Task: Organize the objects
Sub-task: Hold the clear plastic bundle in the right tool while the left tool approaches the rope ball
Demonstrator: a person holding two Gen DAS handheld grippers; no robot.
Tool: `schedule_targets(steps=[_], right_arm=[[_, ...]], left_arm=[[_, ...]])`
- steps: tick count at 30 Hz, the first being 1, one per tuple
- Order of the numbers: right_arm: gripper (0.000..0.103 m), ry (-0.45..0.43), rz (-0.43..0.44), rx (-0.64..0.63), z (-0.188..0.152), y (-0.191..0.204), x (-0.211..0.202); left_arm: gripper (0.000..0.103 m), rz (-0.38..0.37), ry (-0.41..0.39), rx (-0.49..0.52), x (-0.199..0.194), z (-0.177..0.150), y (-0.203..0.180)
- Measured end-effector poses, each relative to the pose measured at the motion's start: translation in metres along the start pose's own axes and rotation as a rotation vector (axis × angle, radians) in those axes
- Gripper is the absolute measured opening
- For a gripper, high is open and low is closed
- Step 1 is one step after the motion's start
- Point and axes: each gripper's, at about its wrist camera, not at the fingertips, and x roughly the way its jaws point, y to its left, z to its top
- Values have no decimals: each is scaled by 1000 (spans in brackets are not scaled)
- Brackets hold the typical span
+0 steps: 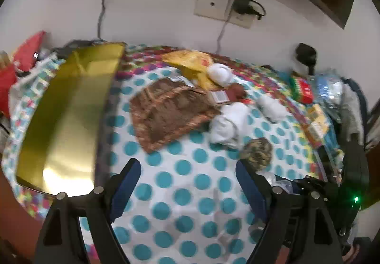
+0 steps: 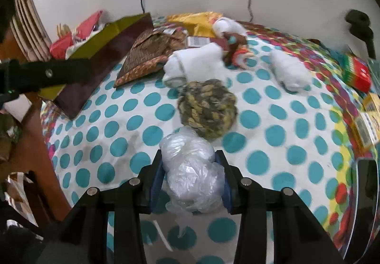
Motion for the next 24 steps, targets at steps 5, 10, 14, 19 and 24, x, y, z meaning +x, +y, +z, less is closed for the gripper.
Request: schedule_targets(steps=[5, 10, 14, 19, 24], right_arm=[[39, -33, -33, 40, -13, -22, -21], [39, -49, -42, 105, -27, -42, -34], [39, -58, -41, 135, -36, -54, -40], [39, -68, -16, 156, -43, -63, -45], [39, -78, -17, 158, -45, -66, -45]], left_arm=[[85, -18, 3, 5, 9, -4, -19], [85, 92, 64, 155, 31, -10, -60], [85, 56, 101, 179, 46, -14, -80], [85, 44, 82, 210, 60, -10, -98], [85, 21, 101, 199, 76, -8, -104]])
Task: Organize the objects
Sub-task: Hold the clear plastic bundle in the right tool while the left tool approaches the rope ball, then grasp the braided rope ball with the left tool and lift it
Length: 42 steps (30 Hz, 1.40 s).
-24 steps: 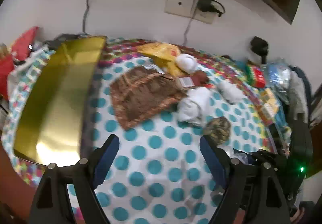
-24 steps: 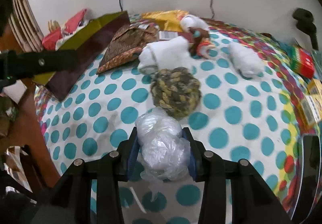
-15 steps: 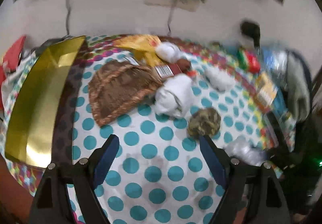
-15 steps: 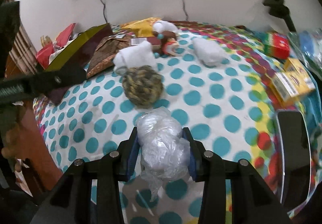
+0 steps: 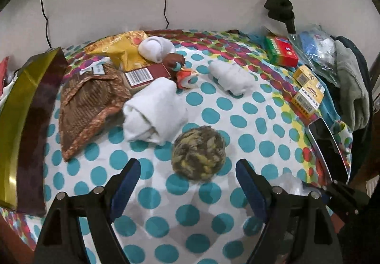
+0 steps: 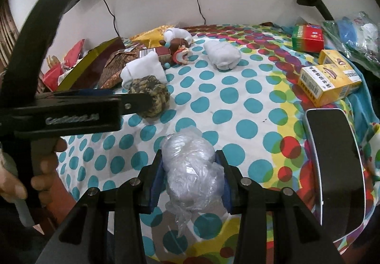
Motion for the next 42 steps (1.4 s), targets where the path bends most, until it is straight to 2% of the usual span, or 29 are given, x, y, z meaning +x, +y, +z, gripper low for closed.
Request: schedule_targets(steps=[9, 10, 11, 12, 17, 20, 24, 27, 32, 37, 42], right_arm=[[39, -2, 26, 9, 0, -7, -1], [39, -4, 22, 7, 0, -7, -1], [39, -5, 22, 4, 0, -7, -1], [39, -3, 24, 3, 0, -6, -1], [39, -11, 20, 10, 0, -7, -1], [39, -19, 23, 15, 3, -6, -4], [39, -21, 14, 5, 4, -4, -6], [39, -23, 9, -2, 5, 0, -7], [39, -27, 7, -12, 7, 8, -8], [39, -36, 2, -17, 12, 15, -8], [39, -42, -4, -26, 16, 24, -8]], left_arm=[[84, -5, 15, -49, 23, 2, 2], [80, -2, 10, -52, 22, 2, 2], [63, -11, 13, -49, 24, 2, 2], [53, -61, 19, -51, 25, 3, 2], [53, -13, 16, 19, 23, 2, -11], [53, -66, 30, -22, 19, 2, -5], [53, -55, -16, 11, 1, 1, -5], [53, -80, -36, 8, -18, 1, 3], [53, -68, -78, -31, -51, 6, 34], [53, 32, -136, -77, -85, 17, 94], [53, 136, -162, -141, -100, 31, 159]])
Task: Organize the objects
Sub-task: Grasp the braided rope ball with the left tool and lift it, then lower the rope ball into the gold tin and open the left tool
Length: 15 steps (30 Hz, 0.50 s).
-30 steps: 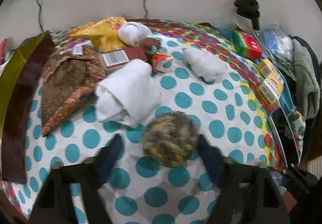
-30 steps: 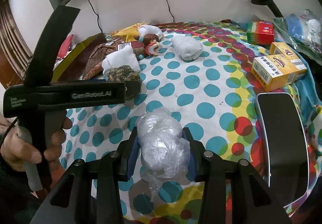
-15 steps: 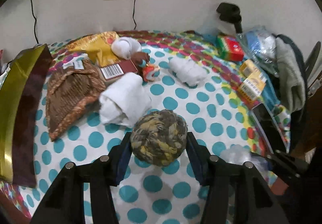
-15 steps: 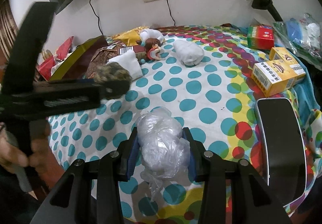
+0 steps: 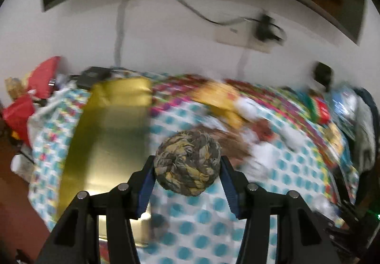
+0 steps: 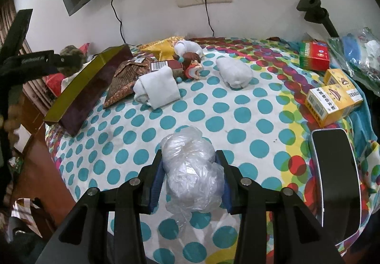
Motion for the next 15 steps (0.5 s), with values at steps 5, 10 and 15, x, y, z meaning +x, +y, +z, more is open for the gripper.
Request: schedule_targets(steps=[5, 10, 15], right_arm=[[39, 6, -16, -12, 4, 8, 3], [39, 9, -37, -5, 7, 11, 4], [39, 20, -65, 8, 9, 11, 7]], left_arm=[[53, 83, 5, -42, 19, 27, 55], [53, 98, 15, -23, 53, 61, 85], [53, 89, 77, -47, 103, 86, 105]])
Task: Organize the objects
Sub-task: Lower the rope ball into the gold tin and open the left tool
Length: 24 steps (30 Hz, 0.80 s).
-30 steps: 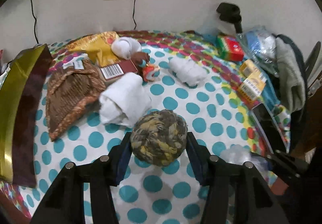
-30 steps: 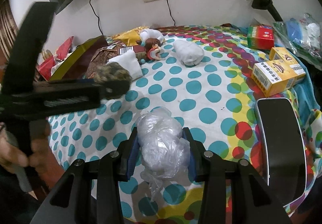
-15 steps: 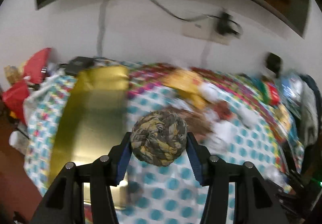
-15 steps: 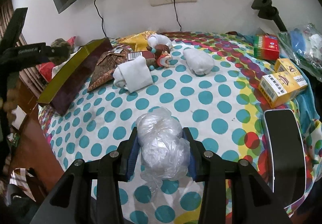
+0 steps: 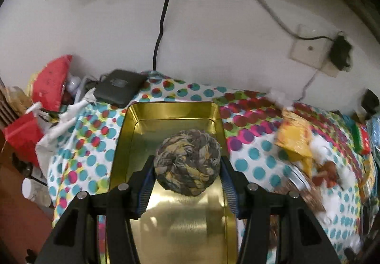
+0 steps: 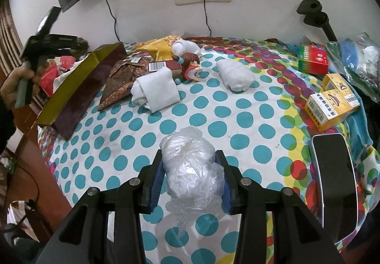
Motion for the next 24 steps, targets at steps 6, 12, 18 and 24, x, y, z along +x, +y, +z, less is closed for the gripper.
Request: schedule_targets(steps=[6, 12, 18, 24], right_arm=[[39, 17, -30, 16, 3, 0, 5], [39, 23, -48, 6, 7, 4, 8], [39, 38, -52, 2, 7, 7, 13], [39, 46, -46, -5, 7, 11, 16]], left_arm=[[53, -40, 83, -59, 58, 17, 11], [53, -37, 120, -88, 89, 22, 18], [54, -34, 136, -83, 103, 24, 18], [54, -1, 141, -61, 112, 23, 14]])
